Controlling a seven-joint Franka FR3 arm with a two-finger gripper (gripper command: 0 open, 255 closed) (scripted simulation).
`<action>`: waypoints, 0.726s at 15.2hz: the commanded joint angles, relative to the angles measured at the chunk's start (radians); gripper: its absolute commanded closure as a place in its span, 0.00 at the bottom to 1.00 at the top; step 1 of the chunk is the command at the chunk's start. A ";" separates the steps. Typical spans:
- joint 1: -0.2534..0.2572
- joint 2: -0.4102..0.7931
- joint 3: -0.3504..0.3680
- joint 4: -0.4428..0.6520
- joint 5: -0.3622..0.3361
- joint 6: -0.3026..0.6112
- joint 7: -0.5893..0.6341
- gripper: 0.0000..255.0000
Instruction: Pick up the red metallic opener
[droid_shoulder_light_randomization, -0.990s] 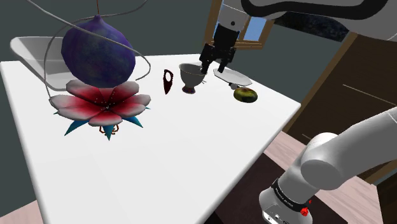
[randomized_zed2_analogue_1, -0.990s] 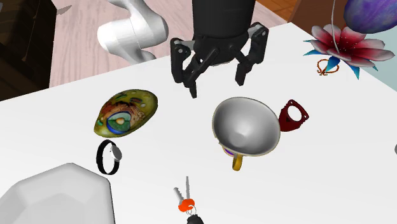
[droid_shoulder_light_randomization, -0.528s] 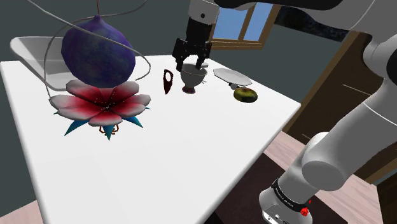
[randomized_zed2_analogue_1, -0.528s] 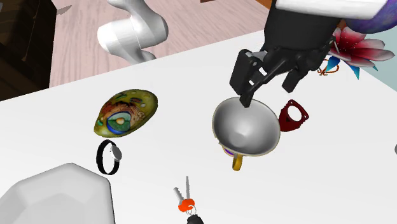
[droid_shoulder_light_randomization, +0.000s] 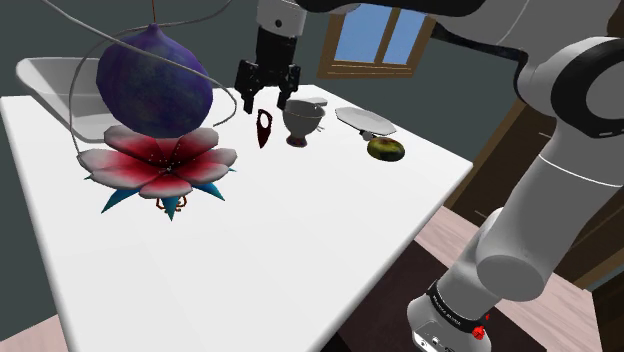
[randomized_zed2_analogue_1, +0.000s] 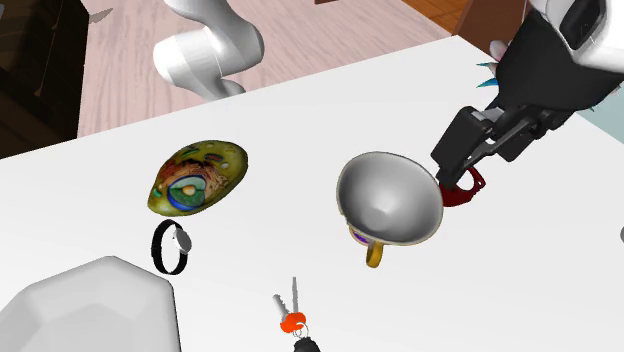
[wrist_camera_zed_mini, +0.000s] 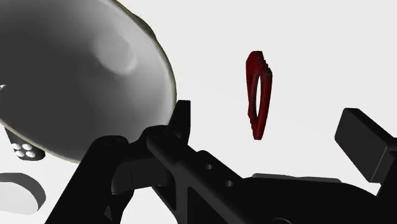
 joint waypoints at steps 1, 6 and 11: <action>0.000 0.003 0.000 -0.026 -0.001 0.022 0.002 0.00; -0.002 -0.001 -0.001 -0.079 0.000 0.071 0.002 0.00; -0.002 -0.001 -0.001 -0.076 0.000 0.070 0.001 1.00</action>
